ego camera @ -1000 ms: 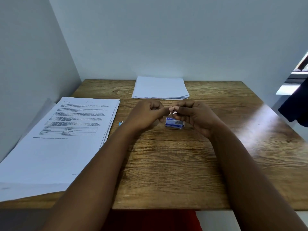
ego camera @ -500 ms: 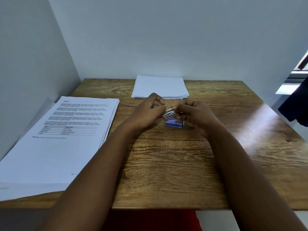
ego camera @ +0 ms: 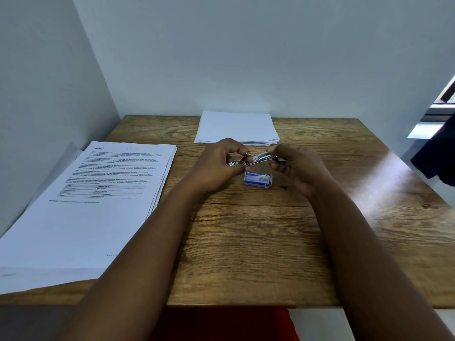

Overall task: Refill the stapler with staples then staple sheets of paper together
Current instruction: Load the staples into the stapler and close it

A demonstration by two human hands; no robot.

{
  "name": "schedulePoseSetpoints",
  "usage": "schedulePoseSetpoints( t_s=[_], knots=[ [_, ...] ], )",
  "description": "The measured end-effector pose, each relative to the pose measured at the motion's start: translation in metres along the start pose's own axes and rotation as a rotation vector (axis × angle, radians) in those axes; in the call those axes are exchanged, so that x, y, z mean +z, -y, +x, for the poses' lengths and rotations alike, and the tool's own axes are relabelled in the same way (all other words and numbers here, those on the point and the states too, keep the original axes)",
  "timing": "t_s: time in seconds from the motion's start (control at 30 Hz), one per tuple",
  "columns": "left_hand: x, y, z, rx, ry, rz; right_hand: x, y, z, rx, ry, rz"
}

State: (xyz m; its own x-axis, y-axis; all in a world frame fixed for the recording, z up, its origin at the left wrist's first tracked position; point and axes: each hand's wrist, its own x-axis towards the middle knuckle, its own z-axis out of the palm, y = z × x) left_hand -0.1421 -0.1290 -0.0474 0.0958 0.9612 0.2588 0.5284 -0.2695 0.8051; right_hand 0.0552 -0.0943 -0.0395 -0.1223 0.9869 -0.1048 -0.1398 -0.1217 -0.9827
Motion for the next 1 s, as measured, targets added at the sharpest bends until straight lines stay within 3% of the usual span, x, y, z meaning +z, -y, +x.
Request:
schedulePoseSetpoints(
  t_s=[0.17,0.4,0.53,0.6,0.8,1.0],
  knots=[
    [-0.005,0.002,0.001,0.002,-0.081,-0.065,-0.004,-0.001,0.006,0.039,-0.062,0.091],
    [-0.005,0.005,0.001,0.023,-0.083,0.026,-0.007,-0.005,0.014,0.090,-0.020,0.006],
    [-0.004,0.007,0.001,0.008,-0.078,0.086,-0.011,-0.011,0.015,-0.180,-0.276,-0.385],
    [-0.003,0.008,0.000,0.007,-0.069,0.087,-0.008,-0.012,0.012,-0.328,-0.314,-0.476],
    [-0.001,0.006,0.000,-0.006,-0.057,0.071,0.009,-0.008,0.000,-0.615,0.027,-0.549],
    [-0.001,0.006,0.000,-0.005,-0.086,0.054,0.008,-0.012,0.001,-0.583,0.075,-0.640]
  ],
)
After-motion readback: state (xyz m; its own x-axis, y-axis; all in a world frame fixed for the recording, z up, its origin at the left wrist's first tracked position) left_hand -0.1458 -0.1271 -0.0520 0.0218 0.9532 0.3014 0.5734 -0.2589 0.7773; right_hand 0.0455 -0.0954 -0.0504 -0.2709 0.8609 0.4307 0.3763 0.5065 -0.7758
